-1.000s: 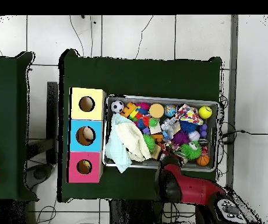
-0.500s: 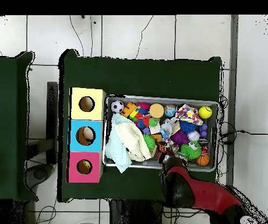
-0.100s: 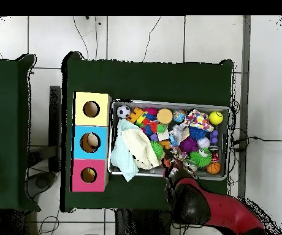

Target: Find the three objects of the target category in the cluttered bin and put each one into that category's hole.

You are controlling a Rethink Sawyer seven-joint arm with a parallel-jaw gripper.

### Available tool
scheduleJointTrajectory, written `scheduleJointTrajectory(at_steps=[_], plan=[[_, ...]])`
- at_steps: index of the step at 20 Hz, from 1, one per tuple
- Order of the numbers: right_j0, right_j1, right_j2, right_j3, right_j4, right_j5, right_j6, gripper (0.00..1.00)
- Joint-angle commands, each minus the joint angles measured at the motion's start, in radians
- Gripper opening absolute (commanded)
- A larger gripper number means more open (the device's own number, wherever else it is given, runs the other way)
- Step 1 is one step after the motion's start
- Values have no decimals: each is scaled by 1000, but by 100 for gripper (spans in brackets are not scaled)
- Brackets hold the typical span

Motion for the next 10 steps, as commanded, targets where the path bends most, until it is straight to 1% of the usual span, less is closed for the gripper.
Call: scheduleJointTrajectory(at_steps=[1,5,6,9,10], plan=[[-13,-115,181,96,123,139,49,0],[29,-157,155,119,178,170,84,0],[49,-176,145,132,189,168,102,0],[88,-188,108,141,205,156,123,0],[132,-195,82,154,216,134,160,0]])
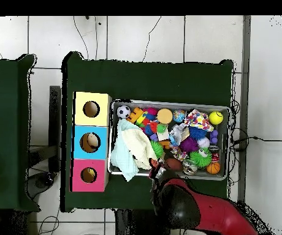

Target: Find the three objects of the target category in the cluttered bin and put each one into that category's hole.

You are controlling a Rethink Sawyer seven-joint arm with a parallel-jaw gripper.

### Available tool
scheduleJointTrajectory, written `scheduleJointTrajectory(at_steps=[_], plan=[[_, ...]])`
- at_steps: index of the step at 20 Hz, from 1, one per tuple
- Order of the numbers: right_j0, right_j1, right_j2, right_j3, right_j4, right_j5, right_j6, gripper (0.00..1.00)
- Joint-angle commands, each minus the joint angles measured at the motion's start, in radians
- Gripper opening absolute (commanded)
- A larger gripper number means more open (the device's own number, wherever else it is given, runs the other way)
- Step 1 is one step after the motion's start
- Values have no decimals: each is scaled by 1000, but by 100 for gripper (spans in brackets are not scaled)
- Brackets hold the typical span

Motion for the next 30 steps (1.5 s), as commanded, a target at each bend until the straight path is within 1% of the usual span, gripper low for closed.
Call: scheduleJointTrajectory(at_steps=[1,3,6,9,12,15,17,21,22,25,30], plan=[[124,-79,-6,83,95,74,180,0],[200,-66,-69,81,96,26,228,0],[320,-47,-163,77,122,-24,288,0],[427,-32,-230,85,175,-59,335,0],[557,-14,-308,82,247,-84,379,0],[685,8,-383,67,315,-92,415,0],[755,20,-417,63,356,-97,435,0],[836,49,-441,83,419,-138,459,0],[816,51,-425,101,420,-160,456,0],[830,72,-420,127,433,-215,477,0],[813,125,-389,150,424,-317,503,0]])
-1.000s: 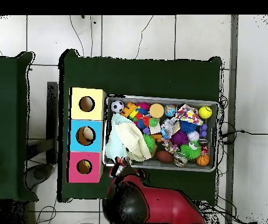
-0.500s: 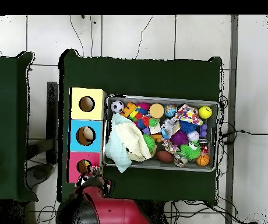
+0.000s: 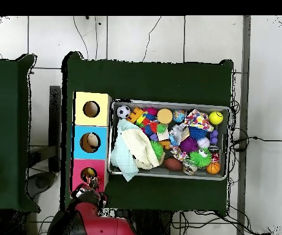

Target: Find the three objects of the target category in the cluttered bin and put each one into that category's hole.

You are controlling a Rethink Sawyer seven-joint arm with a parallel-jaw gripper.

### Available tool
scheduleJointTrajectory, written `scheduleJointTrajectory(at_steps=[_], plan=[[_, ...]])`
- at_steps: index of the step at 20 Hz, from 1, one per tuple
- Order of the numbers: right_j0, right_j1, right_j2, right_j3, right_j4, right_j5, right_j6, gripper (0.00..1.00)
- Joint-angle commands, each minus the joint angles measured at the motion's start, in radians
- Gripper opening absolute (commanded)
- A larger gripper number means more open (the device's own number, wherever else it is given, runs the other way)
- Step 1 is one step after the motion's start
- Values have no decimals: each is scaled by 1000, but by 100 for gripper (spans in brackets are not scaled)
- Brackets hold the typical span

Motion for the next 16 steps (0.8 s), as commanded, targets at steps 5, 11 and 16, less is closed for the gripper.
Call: scheduleJointTrajectory(at_steps=[5,11,16], plan=[[3,107,-24,65,92,-152,289,0],[31,95,-47,45,133,-108,258,0],[67,76,-58,39,180,-80,267,0]])
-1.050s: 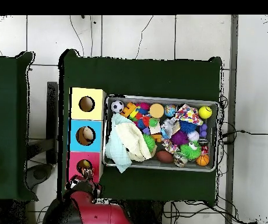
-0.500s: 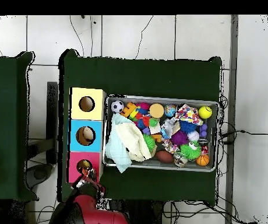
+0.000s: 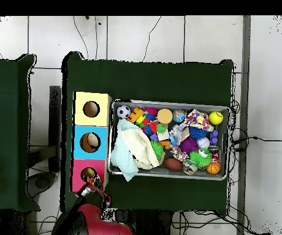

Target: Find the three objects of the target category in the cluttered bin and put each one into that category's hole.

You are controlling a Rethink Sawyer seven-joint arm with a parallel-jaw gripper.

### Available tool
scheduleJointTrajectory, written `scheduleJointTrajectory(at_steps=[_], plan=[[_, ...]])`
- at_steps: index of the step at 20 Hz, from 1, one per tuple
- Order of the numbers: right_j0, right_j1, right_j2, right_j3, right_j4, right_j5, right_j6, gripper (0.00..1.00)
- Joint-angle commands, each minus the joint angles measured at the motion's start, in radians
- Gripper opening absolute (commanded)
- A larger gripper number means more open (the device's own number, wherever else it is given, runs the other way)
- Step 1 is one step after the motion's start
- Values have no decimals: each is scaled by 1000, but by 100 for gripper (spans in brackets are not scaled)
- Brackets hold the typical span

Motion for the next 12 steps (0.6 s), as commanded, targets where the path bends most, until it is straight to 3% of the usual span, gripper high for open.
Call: scheduleJointTrajectory(at_steps=[1,6,12], plan=[[42,21,-20,-2,110,72,234,0],[122,2,-88,-40,163,155,217,0],[114,9,-90,-50,177,159,195,0]])
